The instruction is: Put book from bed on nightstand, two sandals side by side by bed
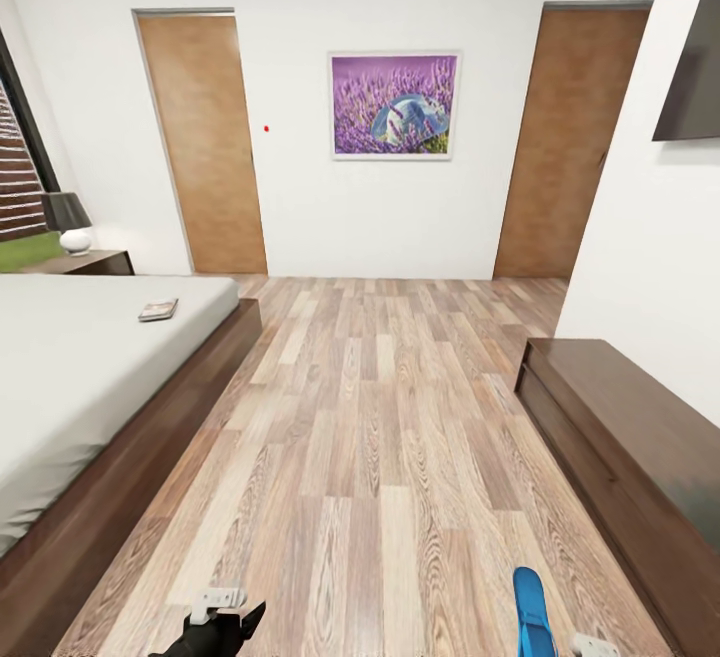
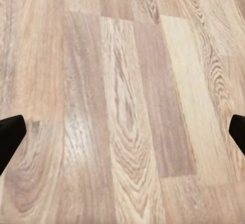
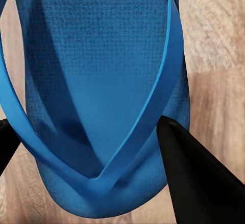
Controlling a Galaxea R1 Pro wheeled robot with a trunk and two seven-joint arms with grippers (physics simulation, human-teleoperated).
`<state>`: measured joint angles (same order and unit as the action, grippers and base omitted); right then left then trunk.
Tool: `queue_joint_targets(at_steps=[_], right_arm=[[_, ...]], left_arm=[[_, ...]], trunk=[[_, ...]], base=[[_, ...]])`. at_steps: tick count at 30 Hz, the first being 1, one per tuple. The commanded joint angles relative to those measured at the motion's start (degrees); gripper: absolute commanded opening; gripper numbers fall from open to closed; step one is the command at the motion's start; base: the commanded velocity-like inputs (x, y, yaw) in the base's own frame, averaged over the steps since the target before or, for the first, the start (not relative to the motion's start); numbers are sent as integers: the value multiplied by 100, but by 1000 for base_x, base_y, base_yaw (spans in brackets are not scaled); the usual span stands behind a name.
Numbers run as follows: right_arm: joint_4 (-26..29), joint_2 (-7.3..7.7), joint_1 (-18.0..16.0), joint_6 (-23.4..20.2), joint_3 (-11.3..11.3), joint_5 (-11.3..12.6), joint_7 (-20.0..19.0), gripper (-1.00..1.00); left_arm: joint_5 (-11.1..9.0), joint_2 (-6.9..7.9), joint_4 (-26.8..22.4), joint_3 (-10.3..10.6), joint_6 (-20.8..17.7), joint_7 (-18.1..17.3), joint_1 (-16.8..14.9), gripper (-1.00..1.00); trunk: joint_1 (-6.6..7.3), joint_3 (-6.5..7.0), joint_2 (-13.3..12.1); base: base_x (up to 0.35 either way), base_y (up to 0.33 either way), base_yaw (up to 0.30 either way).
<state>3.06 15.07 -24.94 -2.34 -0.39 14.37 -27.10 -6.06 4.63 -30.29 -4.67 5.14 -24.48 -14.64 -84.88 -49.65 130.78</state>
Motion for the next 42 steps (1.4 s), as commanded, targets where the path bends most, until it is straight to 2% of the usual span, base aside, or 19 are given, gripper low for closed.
queue_joint_targets(at_steps=[1, 29, 42], right_arm=[[2, 1, -2, -30, -4, 45, -15, -100], [2, -1, -2, -30, -4, 44, -15, -100], [2, 2, -2, -30, -4, 43, -15, -100]], left_arm=[[-44, 0, 6, -14, -4, -39, -4, 100], [-44, 3, 6, -12, -4, -39, -4, 100], [-44, 2, 6, -14, -4, -39, -4, 100]], trunk=[[1, -15, 2], [1, -269, 2], [1, -288, 2]], base=[[0, 0, 0], [0, 0, -27], [0, 0, -17]])
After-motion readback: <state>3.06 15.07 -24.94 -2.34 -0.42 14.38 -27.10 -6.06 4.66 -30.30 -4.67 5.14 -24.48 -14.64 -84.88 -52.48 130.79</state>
